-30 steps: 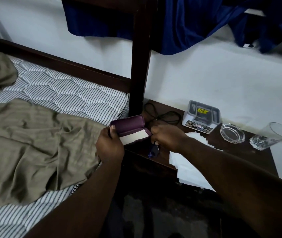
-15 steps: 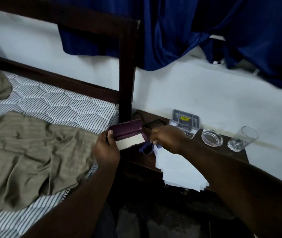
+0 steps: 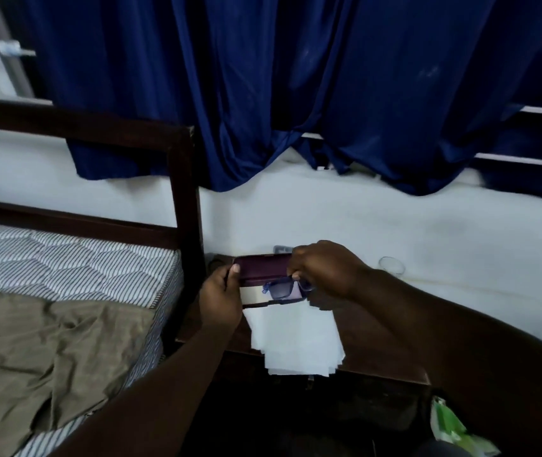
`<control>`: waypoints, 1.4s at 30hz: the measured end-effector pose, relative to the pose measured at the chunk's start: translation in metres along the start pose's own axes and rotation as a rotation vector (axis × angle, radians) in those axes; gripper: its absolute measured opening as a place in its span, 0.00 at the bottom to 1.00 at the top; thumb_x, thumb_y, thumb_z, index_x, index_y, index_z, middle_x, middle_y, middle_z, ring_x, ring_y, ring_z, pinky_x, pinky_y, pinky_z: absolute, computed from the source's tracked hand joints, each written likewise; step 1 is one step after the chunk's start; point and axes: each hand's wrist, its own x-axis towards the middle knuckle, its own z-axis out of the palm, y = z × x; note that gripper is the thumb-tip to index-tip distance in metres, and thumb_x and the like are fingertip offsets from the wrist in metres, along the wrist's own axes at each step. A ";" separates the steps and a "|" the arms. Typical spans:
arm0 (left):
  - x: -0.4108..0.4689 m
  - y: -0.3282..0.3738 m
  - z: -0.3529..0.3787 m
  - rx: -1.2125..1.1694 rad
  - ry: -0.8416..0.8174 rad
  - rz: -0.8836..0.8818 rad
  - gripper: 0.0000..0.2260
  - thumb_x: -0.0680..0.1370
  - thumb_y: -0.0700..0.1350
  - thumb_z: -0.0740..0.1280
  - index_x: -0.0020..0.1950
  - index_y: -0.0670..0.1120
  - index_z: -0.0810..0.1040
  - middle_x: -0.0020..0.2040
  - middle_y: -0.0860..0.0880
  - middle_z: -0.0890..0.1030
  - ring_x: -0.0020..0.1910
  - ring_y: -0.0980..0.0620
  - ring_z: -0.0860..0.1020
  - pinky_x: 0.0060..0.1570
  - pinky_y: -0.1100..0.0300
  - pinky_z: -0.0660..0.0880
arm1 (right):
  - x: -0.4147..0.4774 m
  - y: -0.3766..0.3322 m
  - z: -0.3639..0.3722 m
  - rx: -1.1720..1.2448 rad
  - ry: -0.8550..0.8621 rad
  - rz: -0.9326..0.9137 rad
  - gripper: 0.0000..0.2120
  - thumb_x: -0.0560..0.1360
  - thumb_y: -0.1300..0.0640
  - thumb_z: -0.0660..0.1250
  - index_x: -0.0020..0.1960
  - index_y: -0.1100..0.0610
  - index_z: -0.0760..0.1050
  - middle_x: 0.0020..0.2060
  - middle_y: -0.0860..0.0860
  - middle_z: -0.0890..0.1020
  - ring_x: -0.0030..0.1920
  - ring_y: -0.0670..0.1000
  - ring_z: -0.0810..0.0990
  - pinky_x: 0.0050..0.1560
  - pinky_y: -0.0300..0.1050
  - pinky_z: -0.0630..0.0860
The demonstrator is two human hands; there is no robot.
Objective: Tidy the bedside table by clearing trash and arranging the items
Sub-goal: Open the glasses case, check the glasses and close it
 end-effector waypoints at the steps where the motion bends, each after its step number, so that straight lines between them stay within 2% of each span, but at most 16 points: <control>1: -0.002 0.009 0.007 -0.023 -0.029 -0.006 0.12 0.84 0.49 0.64 0.52 0.44 0.85 0.43 0.49 0.86 0.45 0.47 0.84 0.50 0.47 0.81 | -0.009 0.002 -0.008 0.015 -0.001 0.010 0.11 0.69 0.49 0.59 0.46 0.48 0.78 0.44 0.46 0.79 0.43 0.46 0.76 0.42 0.33 0.72; 3: -0.007 0.027 0.020 -0.082 -0.096 -0.023 0.14 0.84 0.51 0.63 0.50 0.45 0.84 0.40 0.48 0.85 0.42 0.46 0.83 0.46 0.40 0.82 | -0.030 0.004 -0.026 0.074 0.032 0.134 0.11 0.73 0.52 0.60 0.47 0.50 0.81 0.44 0.47 0.83 0.44 0.47 0.81 0.47 0.42 0.77; 4: -0.011 0.037 0.026 -0.110 -0.135 -0.023 0.14 0.85 0.51 0.63 0.50 0.45 0.84 0.40 0.48 0.86 0.40 0.46 0.83 0.45 0.38 0.82 | -0.042 0.006 -0.033 0.052 0.063 0.162 0.11 0.74 0.53 0.61 0.48 0.50 0.82 0.44 0.46 0.83 0.43 0.47 0.82 0.47 0.44 0.77; 8: -0.034 0.076 0.048 -0.208 -0.250 -0.016 0.14 0.85 0.49 0.62 0.48 0.46 0.84 0.44 0.47 0.87 0.45 0.48 0.83 0.53 0.40 0.80 | -0.076 0.020 -0.049 -0.092 0.137 0.118 0.09 0.78 0.57 0.65 0.52 0.47 0.82 0.47 0.44 0.81 0.46 0.47 0.79 0.43 0.42 0.69; 11: -0.051 0.104 0.063 -0.314 -0.335 -0.095 0.14 0.85 0.50 0.62 0.50 0.44 0.83 0.47 0.40 0.86 0.50 0.37 0.84 0.54 0.32 0.79 | -0.096 0.030 -0.054 -0.026 0.156 0.177 0.08 0.78 0.57 0.66 0.51 0.47 0.83 0.46 0.43 0.80 0.46 0.46 0.79 0.39 0.37 0.67; 12: -0.055 0.112 0.068 -0.328 -0.346 -0.105 0.15 0.85 0.50 0.62 0.50 0.42 0.83 0.49 0.36 0.85 0.50 0.34 0.83 0.54 0.31 0.79 | -0.104 0.033 -0.055 -0.001 0.157 0.199 0.08 0.78 0.58 0.67 0.50 0.47 0.83 0.46 0.42 0.80 0.46 0.46 0.79 0.39 0.36 0.68; 14: -0.064 0.126 0.076 -0.344 -0.352 -0.116 0.16 0.85 0.50 0.62 0.49 0.39 0.82 0.49 0.31 0.83 0.45 0.36 0.82 0.52 0.29 0.78 | -0.119 0.036 -0.058 0.010 0.168 0.218 0.07 0.78 0.57 0.67 0.49 0.48 0.82 0.46 0.43 0.81 0.47 0.47 0.79 0.43 0.42 0.75; 16: -0.072 0.139 0.081 -0.349 -0.352 -0.120 0.16 0.85 0.50 0.63 0.48 0.39 0.82 0.48 0.30 0.83 0.43 0.39 0.80 0.51 0.29 0.76 | -0.131 0.038 -0.062 0.016 0.176 0.224 0.07 0.78 0.56 0.66 0.49 0.48 0.82 0.47 0.44 0.82 0.48 0.48 0.79 0.48 0.47 0.77; 20: -0.084 0.155 0.087 -0.357 -0.358 -0.113 0.16 0.85 0.49 0.63 0.50 0.37 0.81 0.48 0.31 0.83 0.48 0.31 0.82 0.52 0.29 0.78 | -0.150 0.040 -0.068 0.046 0.189 0.235 0.06 0.78 0.55 0.66 0.49 0.48 0.82 0.48 0.44 0.83 0.48 0.48 0.80 0.50 0.50 0.78; 22: -0.086 0.161 0.089 -0.362 -0.367 -0.109 0.17 0.85 0.50 0.63 0.50 0.36 0.81 0.48 0.30 0.82 0.46 0.31 0.82 0.51 0.28 0.78 | -0.157 0.039 -0.071 0.050 0.195 0.228 0.06 0.78 0.55 0.67 0.49 0.49 0.82 0.48 0.45 0.84 0.49 0.49 0.80 0.51 0.50 0.78; 25: -0.087 0.167 0.091 -0.413 -0.363 -0.131 0.16 0.85 0.49 0.63 0.50 0.36 0.81 0.46 0.34 0.83 0.44 0.42 0.79 0.51 0.37 0.79 | -0.164 0.039 -0.076 0.026 0.188 0.201 0.06 0.78 0.55 0.67 0.48 0.52 0.83 0.47 0.47 0.84 0.48 0.50 0.81 0.50 0.51 0.78; 28: -0.088 0.171 0.092 -0.441 -0.364 -0.130 0.15 0.85 0.48 0.64 0.49 0.37 0.82 0.44 0.41 0.83 0.44 0.45 0.78 0.49 0.48 0.77 | -0.169 0.037 -0.078 0.024 0.194 0.192 0.06 0.78 0.55 0.67 0.50 0.52 0.83 0.47 0.47 0.85 0.49 0.50 0.81 0.50 0.49 0.78; 33: -0.091 0.171 0.092 -0.447 -0.369 -0.117 0.15 0.85 0.48 0.63 0.49 0.38 0.83 0.44 0.41 0.83 0.44 0.46 0.79 0.49 0.50 0.77 | -0.169 0.036 -0.078 0.070 0.200 0.211 0.07 0.78 0.55 0.69 0.52 0.53 0.85 0.50 0.49 0.86 0.51 0.50 0.82 0.52 0.47 0.77; 36: -0.092 0.168 0.092 -0.453 -0.380 -0.122 0.16 0.85 0.48 0.64 0.49 0.36 0.82 0.44 0.40 0.82 0.44 0.45 0.77 0.48 0.49 0.75 | -0.171 0.037 -0.075 0.114 0.234 0.200 0.06 0.77 0.56 0.71 0.50 0.54 0.86 0.48 0.48 0.88 0.47 0.47 0.83 0.47 0.41 0.75; 39: -0.092 0.166 0.092 -0.498 -0.385 -0.149 0.15 0.84 0.48 0.64 0.49 0.38 0.83 0.43 0.42 0.83 0.43 0.45 0.80 0.48 0.50 0.77 | -0.178 0.039 -0.071 0.247 0.368 0.202 0.05 0.74 0.55 0.74 0.50 0.53 0.87 0.45 0.46 0.88 0.42 0.41 0.82 0.43 0.32 0.74; 42: -0.089 0.167 0.090 -0.547 -0.423 -0.179 0.14 0.84 0.49 0.64 0.52 0.41 0.84 0.46 0.42 0.86 0.45 0.44 0.84 0.47 0.52 0.82 | -0.193 0.043 -0.063 0.601 0.751 0.289 0.03 0.72 0.53 0.77 0.46 0.49 0.86 0.42 0.43 0.87 0.42 0.40 0.83 0.44 0.30 0.76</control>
